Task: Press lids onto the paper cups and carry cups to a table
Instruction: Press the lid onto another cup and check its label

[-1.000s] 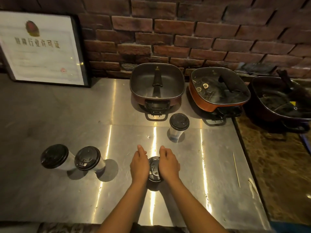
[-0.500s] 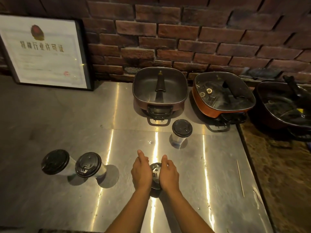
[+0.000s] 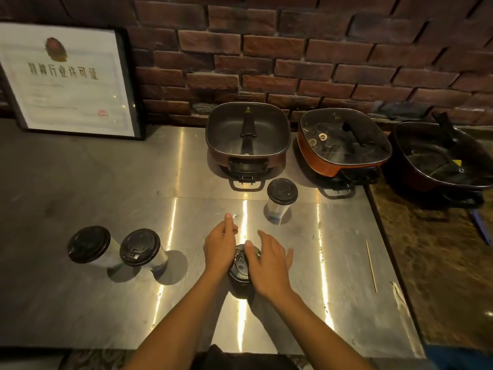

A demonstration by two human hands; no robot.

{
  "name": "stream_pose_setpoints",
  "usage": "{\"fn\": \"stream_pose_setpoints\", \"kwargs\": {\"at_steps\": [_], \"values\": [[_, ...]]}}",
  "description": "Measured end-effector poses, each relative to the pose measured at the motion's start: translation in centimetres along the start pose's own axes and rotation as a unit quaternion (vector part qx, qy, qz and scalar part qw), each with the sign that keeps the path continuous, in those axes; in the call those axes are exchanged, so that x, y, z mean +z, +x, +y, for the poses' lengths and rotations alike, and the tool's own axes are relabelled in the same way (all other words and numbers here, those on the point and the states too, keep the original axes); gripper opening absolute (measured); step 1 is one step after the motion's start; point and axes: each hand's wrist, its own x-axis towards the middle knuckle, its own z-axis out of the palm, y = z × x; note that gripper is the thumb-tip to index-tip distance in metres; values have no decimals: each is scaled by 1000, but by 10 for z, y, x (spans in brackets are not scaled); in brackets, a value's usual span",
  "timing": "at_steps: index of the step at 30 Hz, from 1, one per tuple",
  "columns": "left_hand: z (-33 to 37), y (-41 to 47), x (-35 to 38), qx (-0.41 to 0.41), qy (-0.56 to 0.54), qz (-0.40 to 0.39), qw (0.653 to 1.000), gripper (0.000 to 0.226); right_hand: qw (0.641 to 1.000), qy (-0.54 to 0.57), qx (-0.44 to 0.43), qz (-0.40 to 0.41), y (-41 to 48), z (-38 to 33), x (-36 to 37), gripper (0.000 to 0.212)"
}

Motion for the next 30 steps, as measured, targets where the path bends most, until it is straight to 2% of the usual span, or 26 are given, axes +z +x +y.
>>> {"fn": "stream_pose_setpoints", "kwargs": {"at_steps": [3, 6, 10, 15, 18, 20, 22, 26, 28, 30], "values": [[-2, 2, -8, -31, -45, 22, 998, 52, 981, -139, -134, -33, 1, -10, 1, 73], [-7, -2, -19, -45, -69, 44, 996, 48, 943, -251, -204, -74, 3, -15, 10, 78], [-24, -10, -35, -71, -96, 54, 991, 46, 929, -294, -208, -83, 7, -8, 20, 83], [-46, -16, -48, -102, -115, 63, 986, 40, 941, -262, -197, -88, 13, -5, 24, 82], [-52, -18, -55, -109, -124, 27, 986, 32, 969, -170, -161, -79, 17, -4, 13, 78], [-57, -21, -59, -116, -120, -18, 986, 25, 991, -60, -101, -67, 20, 2, -1, 74], [-63, -26, -63, -119, -82, -55, 988, 20, 995, 64, -16, -73, 21, 5, -15, 66], [-65, -37, -78, -209, -83, -132, 965, 32, 936, 307, 117, -124, 5, -4, -26, 34], [-63, -42, -89, -232, -110, -173, 951, 37, 912, 363, 136, -137, -6, -12, -24, 30], [-62, -45, -104, -215, -146, -189, 947, 43, 890, 401, 153, -152, -16, -20, -19, 34]]}}
